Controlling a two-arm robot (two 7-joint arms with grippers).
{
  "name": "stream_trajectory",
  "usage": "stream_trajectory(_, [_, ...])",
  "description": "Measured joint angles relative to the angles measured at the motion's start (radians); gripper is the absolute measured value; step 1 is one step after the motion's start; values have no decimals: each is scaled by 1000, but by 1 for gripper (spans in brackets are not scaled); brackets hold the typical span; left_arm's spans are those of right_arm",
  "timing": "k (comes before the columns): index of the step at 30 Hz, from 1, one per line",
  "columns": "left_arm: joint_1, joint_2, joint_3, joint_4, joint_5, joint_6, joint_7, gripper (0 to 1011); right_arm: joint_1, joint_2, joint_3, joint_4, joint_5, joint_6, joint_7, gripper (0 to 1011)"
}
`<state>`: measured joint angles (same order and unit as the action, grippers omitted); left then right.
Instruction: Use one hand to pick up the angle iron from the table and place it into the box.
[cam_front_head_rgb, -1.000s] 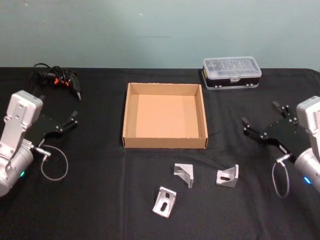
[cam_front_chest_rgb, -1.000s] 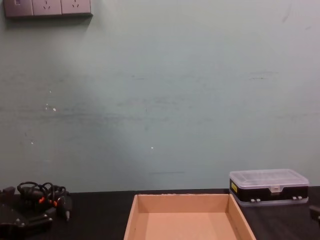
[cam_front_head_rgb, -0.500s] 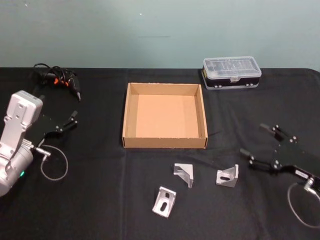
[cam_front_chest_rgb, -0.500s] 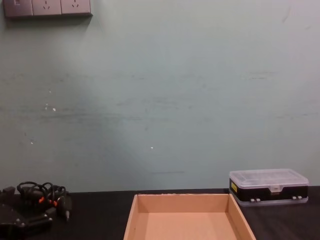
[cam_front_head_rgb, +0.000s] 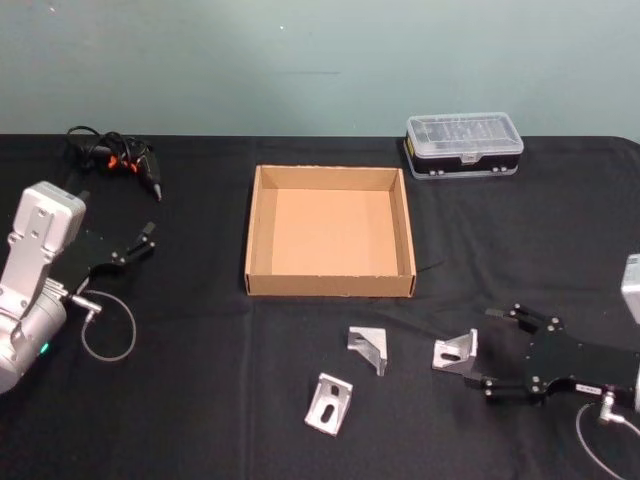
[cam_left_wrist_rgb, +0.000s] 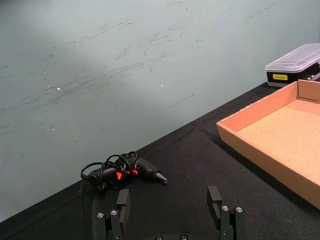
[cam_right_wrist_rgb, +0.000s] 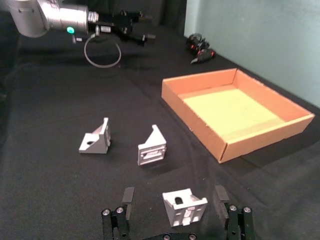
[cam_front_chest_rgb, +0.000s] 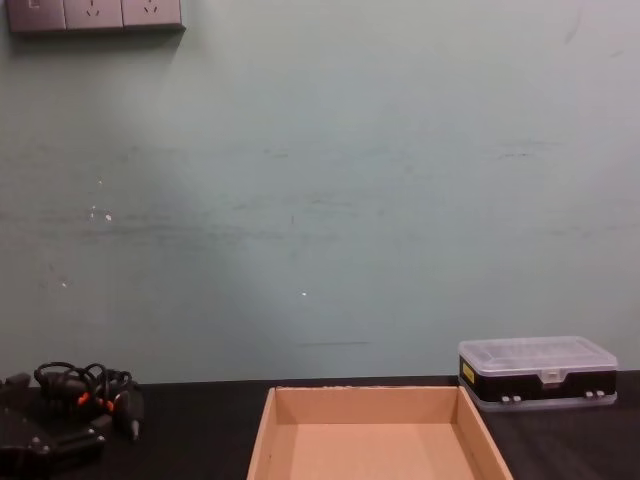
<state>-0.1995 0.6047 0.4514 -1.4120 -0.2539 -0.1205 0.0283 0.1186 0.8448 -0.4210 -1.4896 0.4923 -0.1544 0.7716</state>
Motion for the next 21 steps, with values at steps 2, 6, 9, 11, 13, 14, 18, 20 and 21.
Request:
stream_trajectory(2, [0,0,0,0,0,0,0,1011,10,-9,-7,7,-12,15,2,1002])
stream_trajectory(6, [0,0,0,0,0,0,0,1011,36,-32,-23,31,-29,54,7,1003])
stream_trajectory(9, [0,0,0,0,0,0,0,1011,56,-51,-34,54,-37,76,9,1003])
stream_trajectory(11, [0,0,0,0,0,0,0,1011,72,-64,-42,72,-40,87,15,1002])
stream_trajectory(13, [0,0,0,0,0,0,0,1011,85,-75,-50,89,-45,94,20,1002])
stream_trajectory(14, [0,0,0,0,0,0,0,1011,89,-78,-52,94,-46,95,22,1002])
stream_trajectory(18, [0,0,0,0,0,0,0,1011,106,-93,-61,118,-50,101,24,1003])
stream_trajectory(20, [0,0,0,0,0,0,0,1011,115,-103,-65,132,-51,102,25,1002])
stream_trajectory(21, [0,0,0,0,0,0,0,1011,118,-106,-66,137,-51,103,25,1002])
